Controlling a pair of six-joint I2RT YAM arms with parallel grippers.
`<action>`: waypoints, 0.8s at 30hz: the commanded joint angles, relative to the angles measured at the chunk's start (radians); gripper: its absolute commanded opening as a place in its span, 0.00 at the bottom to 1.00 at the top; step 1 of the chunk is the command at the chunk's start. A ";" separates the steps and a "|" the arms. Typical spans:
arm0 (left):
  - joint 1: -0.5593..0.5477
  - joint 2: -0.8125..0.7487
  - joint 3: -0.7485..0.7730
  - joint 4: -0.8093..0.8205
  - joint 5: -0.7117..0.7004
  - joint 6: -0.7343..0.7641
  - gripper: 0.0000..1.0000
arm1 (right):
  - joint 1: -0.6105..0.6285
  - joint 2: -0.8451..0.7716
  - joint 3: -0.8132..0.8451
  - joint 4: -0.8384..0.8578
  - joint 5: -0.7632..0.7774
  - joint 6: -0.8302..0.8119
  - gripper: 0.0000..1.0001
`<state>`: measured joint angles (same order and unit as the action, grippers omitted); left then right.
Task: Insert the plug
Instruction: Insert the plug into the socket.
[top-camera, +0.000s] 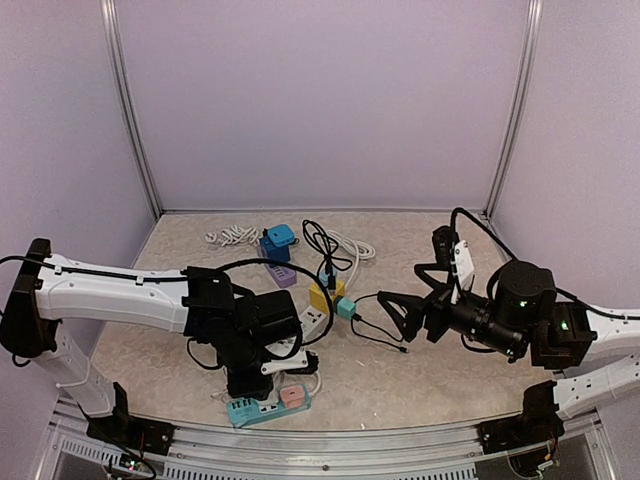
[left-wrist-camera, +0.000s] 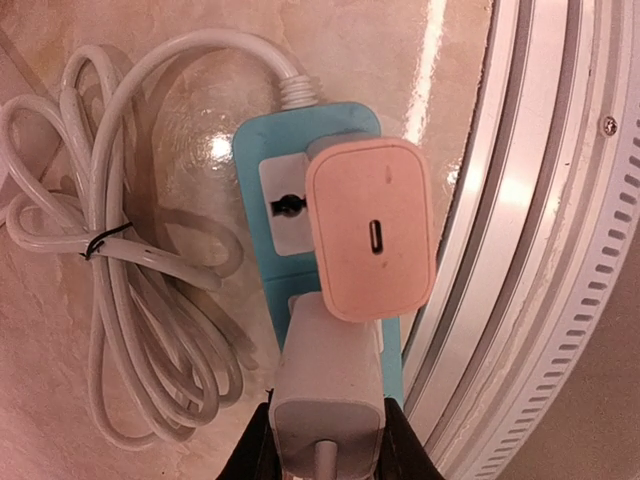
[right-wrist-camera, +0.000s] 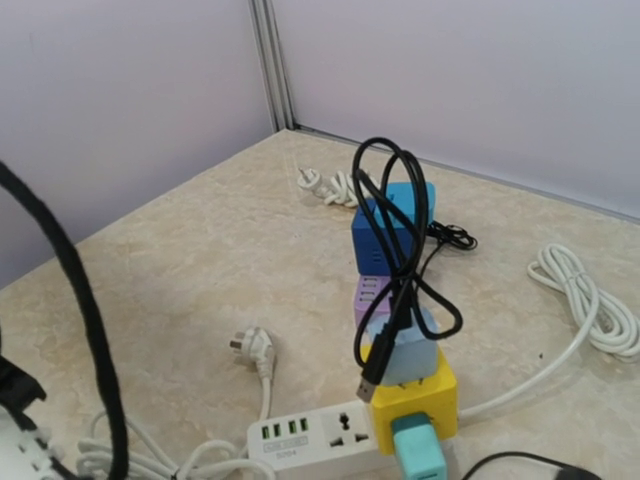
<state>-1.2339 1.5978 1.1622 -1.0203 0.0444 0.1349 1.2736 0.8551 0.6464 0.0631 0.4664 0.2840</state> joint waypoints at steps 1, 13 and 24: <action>-0.014 -0.011 0.010 -0.082 0.078 0.007 0.00 | 0.002 0.018 0.035 -0.025 0.012 0.011 1.00; 0.070 -0.061 0.003 -0.076 0.051 0.062 0.00 | 0.002 0.080 0.043 -0.007 0.005 -0.031 1.00; -0.002 -0.006 0.022 -0.002 0.022 -0.040 0.00 | 0.002 0.131 0.071 -0.032 -0.014 -0.032 1.00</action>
<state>-1.2098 1.5719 1.1675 -1.0519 0.0734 0.1257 1.2736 0.9936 0.7074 0.0479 0.4580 0.2550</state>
